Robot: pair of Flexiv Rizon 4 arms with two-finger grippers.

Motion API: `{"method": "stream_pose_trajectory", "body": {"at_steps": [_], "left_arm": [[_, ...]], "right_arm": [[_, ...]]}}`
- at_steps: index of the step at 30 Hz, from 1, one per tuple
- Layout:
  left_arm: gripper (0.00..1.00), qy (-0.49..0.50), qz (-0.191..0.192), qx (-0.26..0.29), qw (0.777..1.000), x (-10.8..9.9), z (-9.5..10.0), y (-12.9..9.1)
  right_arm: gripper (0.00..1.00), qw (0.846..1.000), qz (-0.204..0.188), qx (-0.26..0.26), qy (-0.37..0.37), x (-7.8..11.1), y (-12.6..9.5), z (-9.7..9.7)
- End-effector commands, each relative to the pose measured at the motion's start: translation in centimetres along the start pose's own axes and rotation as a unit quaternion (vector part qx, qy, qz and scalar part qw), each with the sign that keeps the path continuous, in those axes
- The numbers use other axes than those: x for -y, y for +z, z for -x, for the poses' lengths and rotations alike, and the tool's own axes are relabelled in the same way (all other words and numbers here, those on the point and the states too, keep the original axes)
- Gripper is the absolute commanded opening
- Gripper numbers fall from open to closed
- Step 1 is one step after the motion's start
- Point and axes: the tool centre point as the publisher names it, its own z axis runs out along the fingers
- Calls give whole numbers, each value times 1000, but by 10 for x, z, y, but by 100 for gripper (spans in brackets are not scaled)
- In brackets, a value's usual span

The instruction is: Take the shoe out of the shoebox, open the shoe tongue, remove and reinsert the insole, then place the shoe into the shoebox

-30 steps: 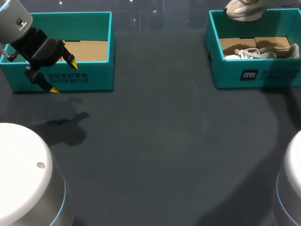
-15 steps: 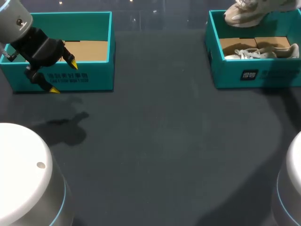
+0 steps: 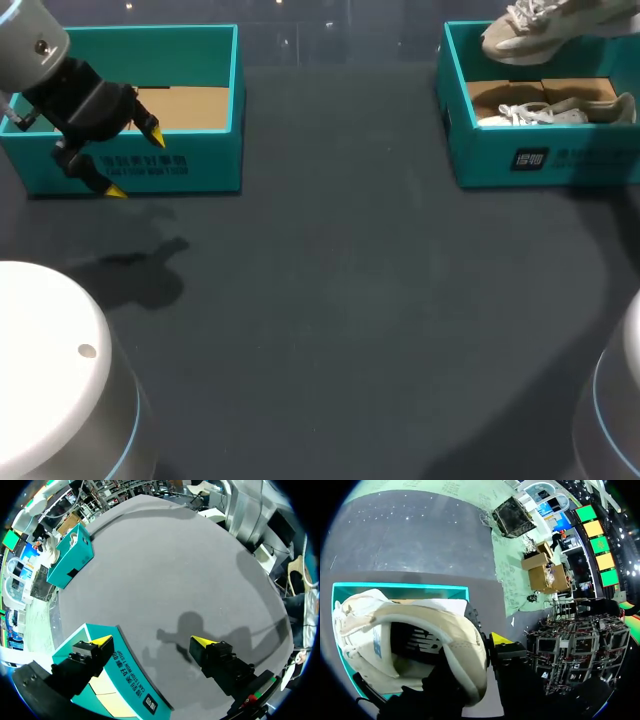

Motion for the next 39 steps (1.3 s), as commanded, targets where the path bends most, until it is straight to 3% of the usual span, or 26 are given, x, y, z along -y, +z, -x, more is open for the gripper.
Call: {"method": "stream_pose_trajectory", "body": {"at_steps": [1,11,19,39], "left_arm": [[100,0,1,0,1000,0,0,-1],[100,0,1,0,1000,0,0,-1],[100,0,1,0,1000,0,0,-1],[100,0,1,0,1000,0,0,-1]], "right_arm": [[0,1000,10,-15,12,3,8,0],[0,1000,10,-15,12,3,8,0],[0,995,31,-97,-23,-1,31,-20],[0,991,4,-131,-25,-3,57,-48]]}}
